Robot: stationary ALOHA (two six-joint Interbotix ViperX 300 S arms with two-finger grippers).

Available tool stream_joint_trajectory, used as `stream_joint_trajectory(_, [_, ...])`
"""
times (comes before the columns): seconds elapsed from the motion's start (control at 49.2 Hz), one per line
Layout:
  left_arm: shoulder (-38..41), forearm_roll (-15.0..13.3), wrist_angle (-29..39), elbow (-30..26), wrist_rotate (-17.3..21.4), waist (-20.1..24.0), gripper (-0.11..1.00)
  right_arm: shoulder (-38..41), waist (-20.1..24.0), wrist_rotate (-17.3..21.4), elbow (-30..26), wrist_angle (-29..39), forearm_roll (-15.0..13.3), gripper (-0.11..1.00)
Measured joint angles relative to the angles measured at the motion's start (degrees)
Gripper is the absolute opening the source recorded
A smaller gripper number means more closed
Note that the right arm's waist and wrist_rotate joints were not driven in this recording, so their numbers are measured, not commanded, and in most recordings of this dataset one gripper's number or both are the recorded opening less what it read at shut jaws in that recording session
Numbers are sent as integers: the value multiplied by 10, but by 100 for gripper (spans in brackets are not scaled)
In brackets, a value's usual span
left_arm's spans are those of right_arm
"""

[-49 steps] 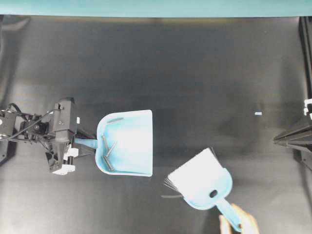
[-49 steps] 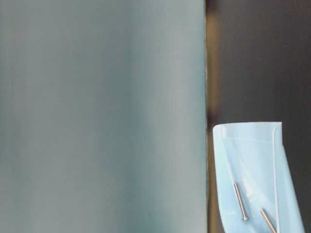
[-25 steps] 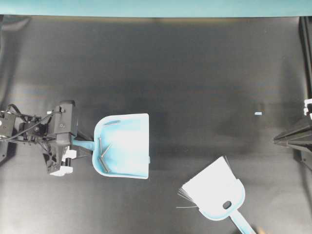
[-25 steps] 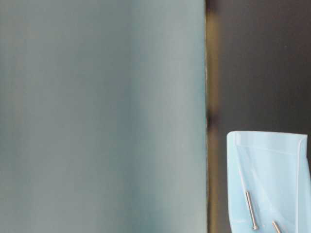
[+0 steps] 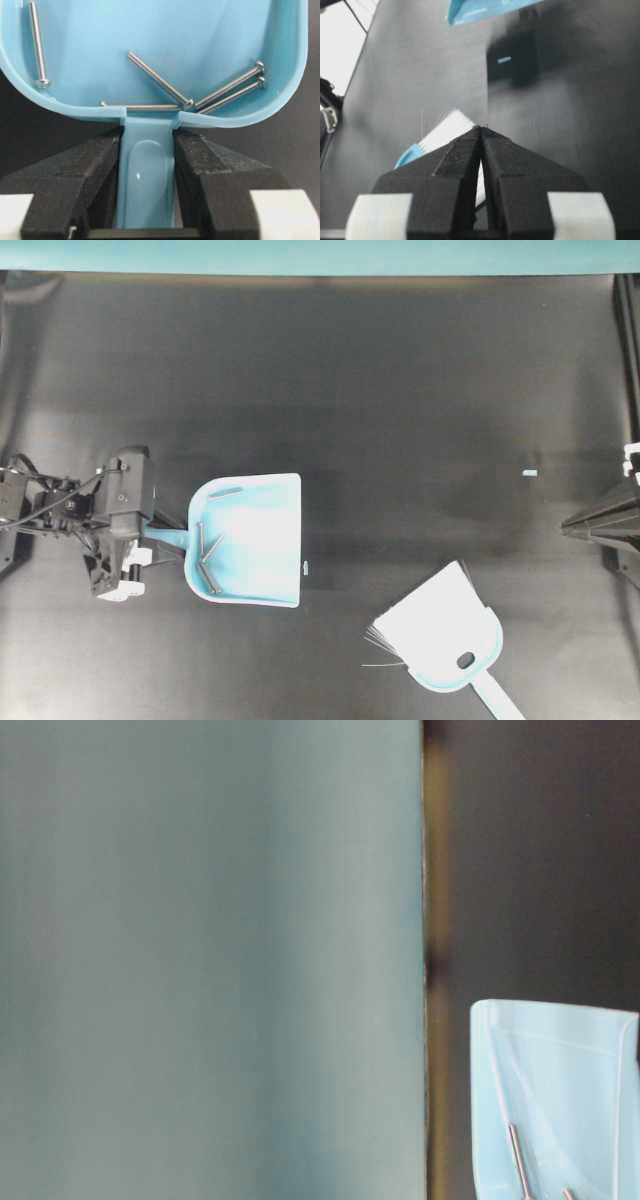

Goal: Hold the dustpan with the left arm, while a human hand uses a hand brush to gather screws into the dustpan.
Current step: 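Keep holding the dustpan with the screws in it using the left gripper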

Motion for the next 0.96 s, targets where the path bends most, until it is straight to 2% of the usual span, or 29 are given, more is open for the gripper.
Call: stream_joint_trajectory(0.955, [-7,0,0,10,1,-3,30,0,0,0,0,0,0,0])
